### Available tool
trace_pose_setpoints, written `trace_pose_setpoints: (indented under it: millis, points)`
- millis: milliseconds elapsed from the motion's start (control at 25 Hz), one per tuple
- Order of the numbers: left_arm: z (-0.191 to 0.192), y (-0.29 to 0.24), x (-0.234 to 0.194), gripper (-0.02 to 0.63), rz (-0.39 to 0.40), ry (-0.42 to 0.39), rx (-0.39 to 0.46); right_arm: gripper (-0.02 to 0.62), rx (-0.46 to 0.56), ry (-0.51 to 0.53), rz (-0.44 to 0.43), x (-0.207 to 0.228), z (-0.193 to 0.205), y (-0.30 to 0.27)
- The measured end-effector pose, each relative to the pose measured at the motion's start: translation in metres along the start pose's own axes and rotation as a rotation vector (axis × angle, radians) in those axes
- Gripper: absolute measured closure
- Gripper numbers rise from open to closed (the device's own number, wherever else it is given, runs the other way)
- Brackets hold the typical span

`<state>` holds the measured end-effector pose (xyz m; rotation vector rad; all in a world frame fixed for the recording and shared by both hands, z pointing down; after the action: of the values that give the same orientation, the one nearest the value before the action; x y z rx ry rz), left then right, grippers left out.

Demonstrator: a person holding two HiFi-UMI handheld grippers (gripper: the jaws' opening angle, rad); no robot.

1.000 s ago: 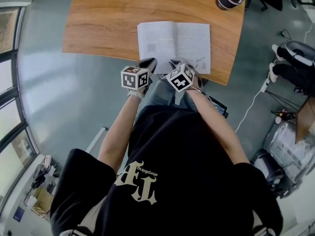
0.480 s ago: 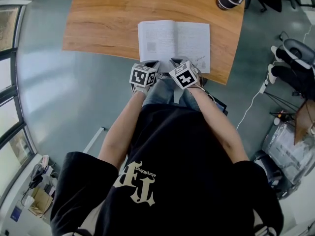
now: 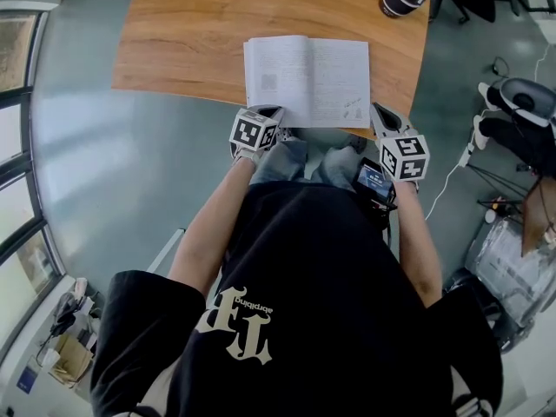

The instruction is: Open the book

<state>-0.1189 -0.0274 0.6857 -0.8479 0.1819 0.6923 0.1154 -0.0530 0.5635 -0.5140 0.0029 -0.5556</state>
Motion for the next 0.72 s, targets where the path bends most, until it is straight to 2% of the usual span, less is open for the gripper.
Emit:
trace_pose_setpoints:
  millis: [240,520,720]
  points:
    - [-0.015,0.004,0.014,0.6,0.027,-0.053,0.044,0.606,0.004,-0.013,0.033,0.012,0.005,0.022]
    - [-0.043,0.017,0.032,0.6,0.053,-0.069,0.18,0.606,0.013,0.012,-0.017,-0.003,0.002,0.016]
    - [-0.057,0.024,0.04,0.6,0.069,-0.076,0.239,0.606,0.022,0.014,-0.038,-0.005,0.0,0.019]
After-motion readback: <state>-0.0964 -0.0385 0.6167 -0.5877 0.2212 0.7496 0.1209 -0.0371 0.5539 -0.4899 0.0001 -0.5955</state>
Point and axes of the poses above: the fingertips, and each gripper's own axes: y backward along the fingers, x to its right, z out of its underside, the point moved 2 cm from there along y, backward along the fingers, and after that the axes turned 14 degrees about x, right-handed, at the moved point
